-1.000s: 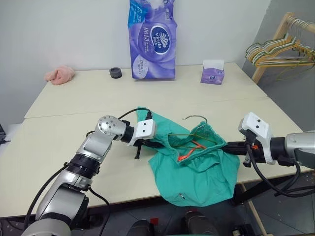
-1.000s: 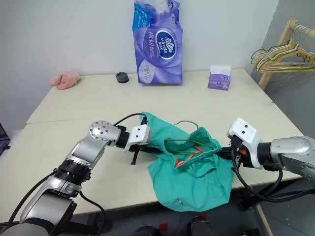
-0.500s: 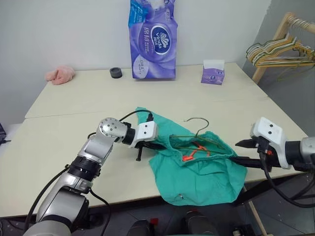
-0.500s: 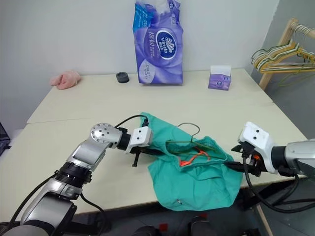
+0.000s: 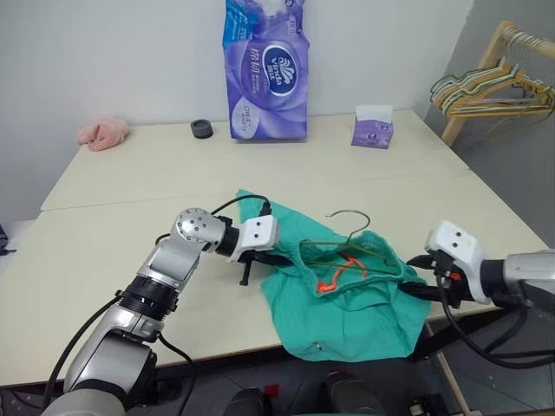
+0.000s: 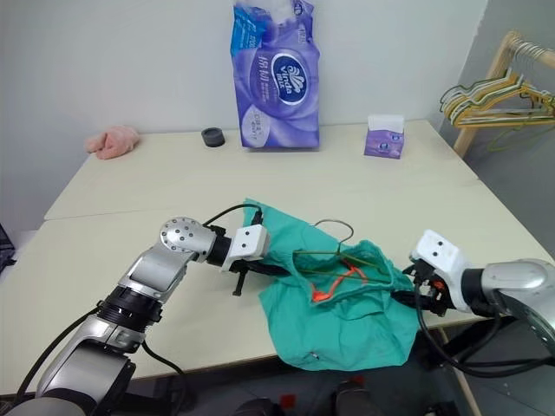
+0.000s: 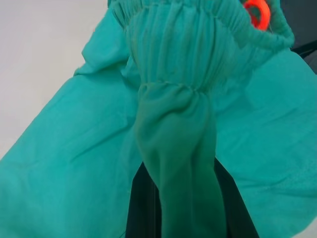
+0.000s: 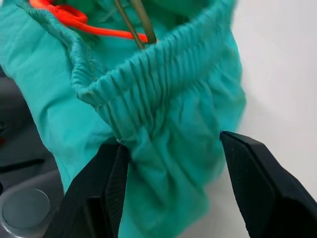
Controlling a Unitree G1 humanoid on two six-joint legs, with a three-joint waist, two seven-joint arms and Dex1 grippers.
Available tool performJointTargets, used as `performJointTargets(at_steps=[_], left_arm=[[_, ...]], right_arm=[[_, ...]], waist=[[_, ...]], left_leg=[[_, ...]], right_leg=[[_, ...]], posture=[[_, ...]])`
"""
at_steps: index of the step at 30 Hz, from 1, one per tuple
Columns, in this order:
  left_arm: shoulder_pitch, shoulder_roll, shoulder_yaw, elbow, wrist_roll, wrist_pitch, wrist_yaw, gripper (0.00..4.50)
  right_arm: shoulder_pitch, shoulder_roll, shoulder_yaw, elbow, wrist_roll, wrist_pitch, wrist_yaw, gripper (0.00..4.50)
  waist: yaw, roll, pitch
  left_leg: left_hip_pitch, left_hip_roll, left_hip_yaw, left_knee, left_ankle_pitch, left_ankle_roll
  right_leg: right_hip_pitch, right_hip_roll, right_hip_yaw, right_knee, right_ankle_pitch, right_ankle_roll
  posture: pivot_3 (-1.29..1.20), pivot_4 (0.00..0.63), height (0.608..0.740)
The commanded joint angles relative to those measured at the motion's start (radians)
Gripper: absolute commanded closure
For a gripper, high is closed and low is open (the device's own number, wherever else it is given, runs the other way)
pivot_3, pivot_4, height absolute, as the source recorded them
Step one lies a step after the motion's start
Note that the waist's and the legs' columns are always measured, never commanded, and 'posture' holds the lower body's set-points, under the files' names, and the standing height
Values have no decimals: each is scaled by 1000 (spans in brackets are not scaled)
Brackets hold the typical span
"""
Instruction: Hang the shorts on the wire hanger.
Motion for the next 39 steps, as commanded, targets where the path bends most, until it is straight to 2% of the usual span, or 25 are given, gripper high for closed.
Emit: performJointTargets(at_steps=[1,4,9,12,14,15,17,21,26,31,39], left_arm=[[-14,3,17,-37,-14,1,-1,4500],[-10,10,21,-45,-15,5,-1,4500],[-1,20,27,-55,-17,6,2,4500],[2,23,27,-57,-18,6,3,4500],[2,24,25,-56,-17,5,1,4500],[1,24,24,-54,-17,3,-1,4500],[-3,22,22,-49,-16,0,-3,4500],[-13,16,17,-39,-14,-6,-9,4500],[-23,11,15,-29,-13,-12,-15,4500],[-31,5,15,-25,-15,-14,-21,4500],[-30,5,17,-35,-22,-11,-37,4500]], right_arm=[[-57,6,38,25,-25,-28,44,1478],[-66,-26,24,30,-36,-36,79,1478],[2,-30,-137,-46,50,44,73,1478],[60,-15,-202,-98,65,78,46,868],[84,4,-241,-136,94,116,20,208],[84,29,-257,-153,104,152,-23,21],[91,58,-268,-187,114,194,-76,21],[96,129,-229,-229,94,247,-189,21],[120,122,-152,-236,46,219,-214,21],[98,74,-70,-167,-23,138,-169,21],[-86,40,90,30,-89,30,-8,21]], waist=[[1,0,0],[2,0,0],[11,0,0],[12,0,0],[13,0,0],[12,0,0],[11,0,0],[11,0,0],[10,0,0],[8,1,0],[-4,1,-1]], left_leg=[[0,0,0,0,0,0],[0,0,0,0,0,0],[0,0,0,0,0,0],[0,0,-1,0,0,0],[0,0,-1,0,0,0],[0,0,-1,0,0,0],[0,0,-1,0,0,0],[0,0,-1,0,0,0],[0,0,-1,0,0,0],[0,0,0,0,0,0],[0,0,0,0,0,0]], right_leg=[[0,0,0,0,0,0],[0,0,0,0,0,0],[0,0,0,0,0,0],[0,0,0,0,0,0],[0,0,0,0,0,0],[0,0,0,0,0,0],[0,0,0,0,0,0],[0,0,0,0,0,0],[0,0,0,0,0,0],[0,0,0,0,0,0],[0,0,0,0,0,0]], posture=[[-218,69,740],[-208,69,740],[-198,67,740],[-204,68,740],[-211,68,740],[-214,68,740],[-216,68,740],[-224,66,740],[-230,60,740],[-232,57,740],[-215,55,740]])
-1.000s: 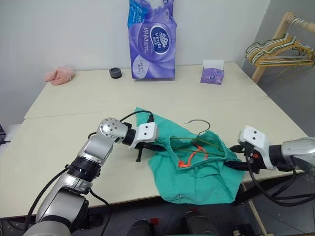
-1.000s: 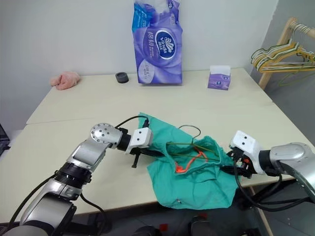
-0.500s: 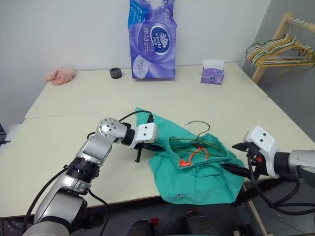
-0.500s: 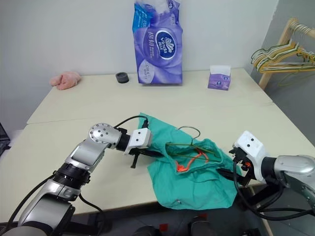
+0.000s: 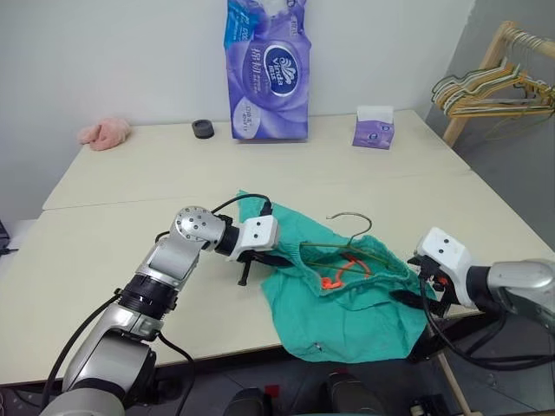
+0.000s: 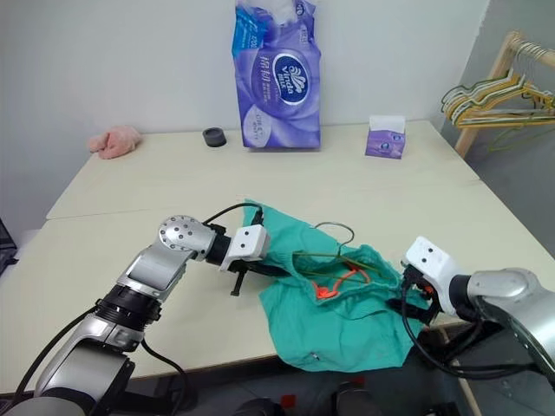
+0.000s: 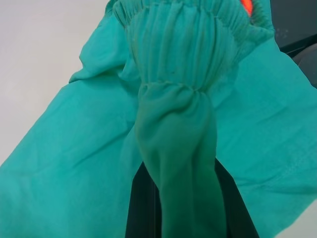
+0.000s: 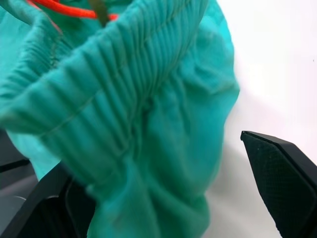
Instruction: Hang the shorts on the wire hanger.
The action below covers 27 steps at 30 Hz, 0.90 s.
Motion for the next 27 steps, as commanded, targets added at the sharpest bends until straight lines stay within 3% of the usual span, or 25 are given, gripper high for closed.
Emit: performJointTargets(at_steps=[1,7,14,21,22,27], left_arm=[[-20,1,18,-27,-21,-7,-9,4500],[-11,2,25,-39,-26,0,-3,4500],[3,-12,38,-44,-38,6,24,4500],[5,-40,81,-7,-102,120,26,4500],[4,-41,86,-4,-116,138,17,3956],[-13,-45,120,26,-163,189,23,2520]], right_arm=[[-80,-22,59,51,-33,-57,91,21],[-155,-39,141,94,-70,-96,198,1919],[-187,-20,152,100,-74,-85,227,4378],[-202,-37,124,111,-71,-83,260,4446],[-202,-39,121,110,-70,-83,264,4500],[-197,-49,104,96,-61,-77,276,4500]], waist=[[-4,0,0],[-10,0,0],[-9,0,0],[-10,1,0],[-11,1,0],[-11,1,0]], left_leg=[[0,0,0,0,0,0],[0,0,-1,0,0,0],[0,0,-1,0,0,0],[0,0,-2,0,0,0],[0,0,-2,0,0,0],[0,0,-2,0,0,0]], right_leg=[[0,0,0,0,0,0],[0,0,0,0,0,0],[0,-1,-1,0,0,0],[0,-1,-1,0,0,0],[0,-1,-1,0,0,0],[0,-1,-1,0,0,0]], posture=[[-215,55,740],[-201,57,740],[-199,59,740],[-208,57,740],[-208,57,740],[-210,57,740]])
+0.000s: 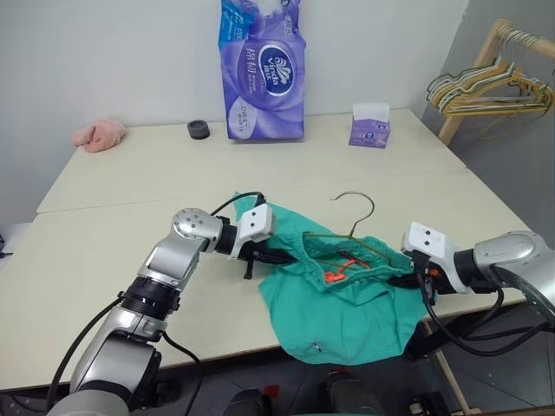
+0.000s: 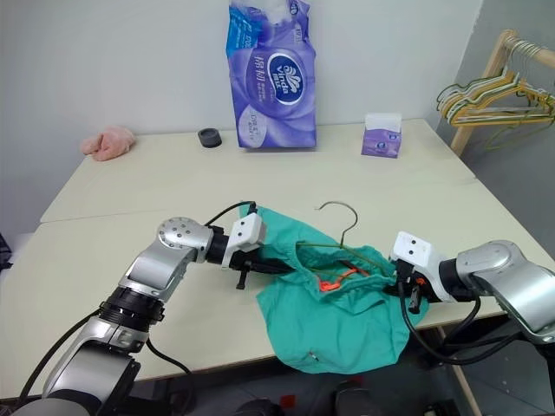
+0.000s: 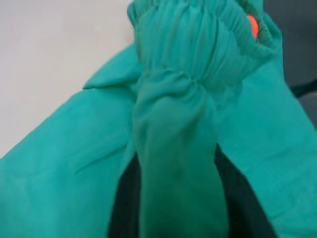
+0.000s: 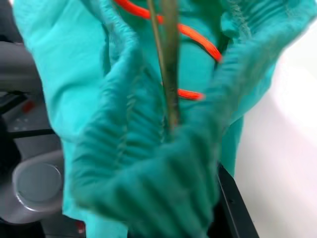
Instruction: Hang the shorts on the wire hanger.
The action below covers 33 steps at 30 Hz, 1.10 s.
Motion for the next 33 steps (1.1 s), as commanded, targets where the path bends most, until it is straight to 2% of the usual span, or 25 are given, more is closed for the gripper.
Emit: performJointTargets(at_steps=[1,2,5,9,14,17,23,24,33], left_arm=[[-47,-2,61,43,-49,30,-6,2218],[-67,14,68,70,-59,46,-31,1923],[-106,51,66,127,-70,77,-101,1923],[-142,75,43,212,-29,22,-139,1923],[-166,52,10,295,34,-74,-155,1923],[-182,25,11,356,70,-122,-117,2503],[-214,-14,28,466,116,-225,-68,4331],[-221,-17,35,484,118,-236,-57,4467],[-224,-17,60,529,117,-274,-41,4467]], right_arm=[[-16,-24,-64,-26,11,5,14,4500],[-10,-34,-74,-30,16,5,21,4500],[0,-50,-88,-31,19,1,30,4500],[20,-65,-105,-34,19,-3,37,4500],[24,-63,-112,-34,15,-3,37,4500],[28,-62,-114,-38,14,-3,36,4500],[52,-66,-129,-50,17,-7,36,4500],[57,-70,-132,-51,17,-7,38,4500],[136,-101,-187,-69,28,-5,54,4500]], waist=[[1,0,0],[1,0,0],[-1,0,0],[-1,1,0],[-1,1,0],[0,1,0],[-2,1,0],[-1,1,0],[-1,1,0]], left_leg=[[0,0,0,0,0,0],[0,0,0,0,0,0],[0,0,0,0,0,0],[0,0,0,0,0,0],[-1,0,0,0,0,0],[-1,0,0,0,0,0],[-1,0,0,0,0,0],[-1,0,0,0,0,0],[-1,0,0,0,0,0]], right_leg=[[0,0,0,0,0,0],[0,0,0,0,0,0],[0,0,-1,0,0,0],[0,0,-1,0,0,0],[0,0,-1,0,0,0],[0,-1,-1,0,0,0],[-1,-1,-1,0,0,0],[-1,-1,-1,0,0,0],[-1,-1,-1,0,0,0]], posture=[[-210,57,740],[-210,57,740],[-214,57,740],[-220,56,740],[-226,55,740],[-233,54,740],[-240,55,740],[-240,55,740],[-233,58,740]])
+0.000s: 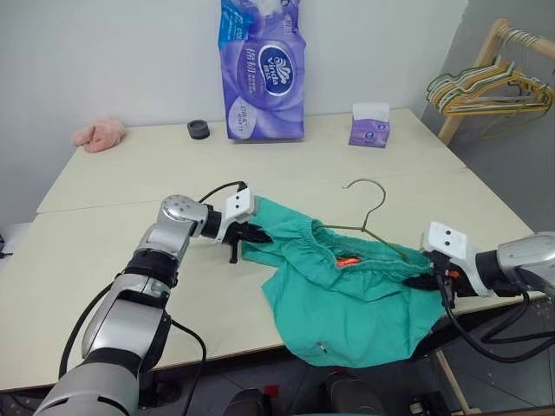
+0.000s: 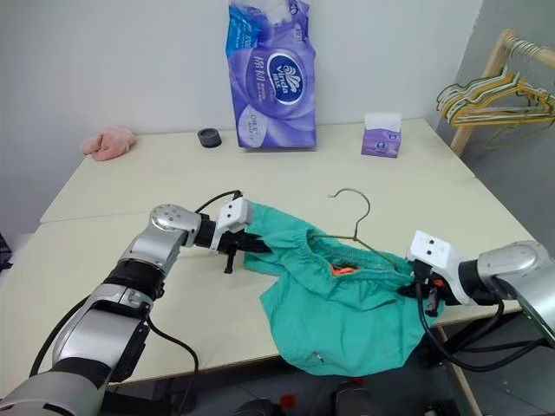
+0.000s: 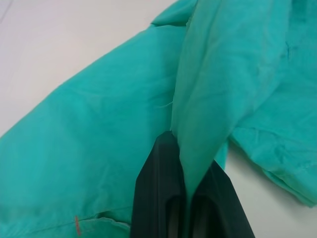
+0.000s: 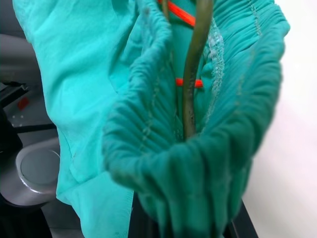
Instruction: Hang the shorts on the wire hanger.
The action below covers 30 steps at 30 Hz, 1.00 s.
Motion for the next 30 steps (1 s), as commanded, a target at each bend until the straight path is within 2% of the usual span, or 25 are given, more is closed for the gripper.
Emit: performJointTargets(at_steps=[1,16,21,29,30], left_arm=[[-5,7,29,-24,-10,-11,-1,4467],[61,-30,55,-136,-57,43,24,4467],[75,-26,58,-147,-45,32,39,3305],[63,-24,79,-90,-4,-80,165,885],[56,-22,92,-82,-9,-80,181,885]], right_arm=[[26,-25,-61,-32,16,-10,12,4500],[-36,19,-32,-20,14,3,-3,4500],[-30,16,-50,-26,26,16,-2,4500],[-12,67,-124,-44,90,109,-74,4500],[-8,78,-139,-50,103,132,-89,4500]], waist=[[1,0,0],[1,0,0],[1,0,0],[1,0,0],[1,0,0]], left_leg=[[0,0,0,0,0,0],[0,0,0,0,0,0],[0,0,0,0,0,0],[0,0,0,0,0,0],[0,0,0,0,0,0]], right_leg=[[0,0,0,0,0,0],[0,0,0,0,0,0],[0,0,0,0,0,0],[0,0,0,0,0,0],[0,0,0,0,0,0]], posture=[[-233,58,740],[-226,57,740],[-224,53,740],[-235,49,740],[-239,50,740]])
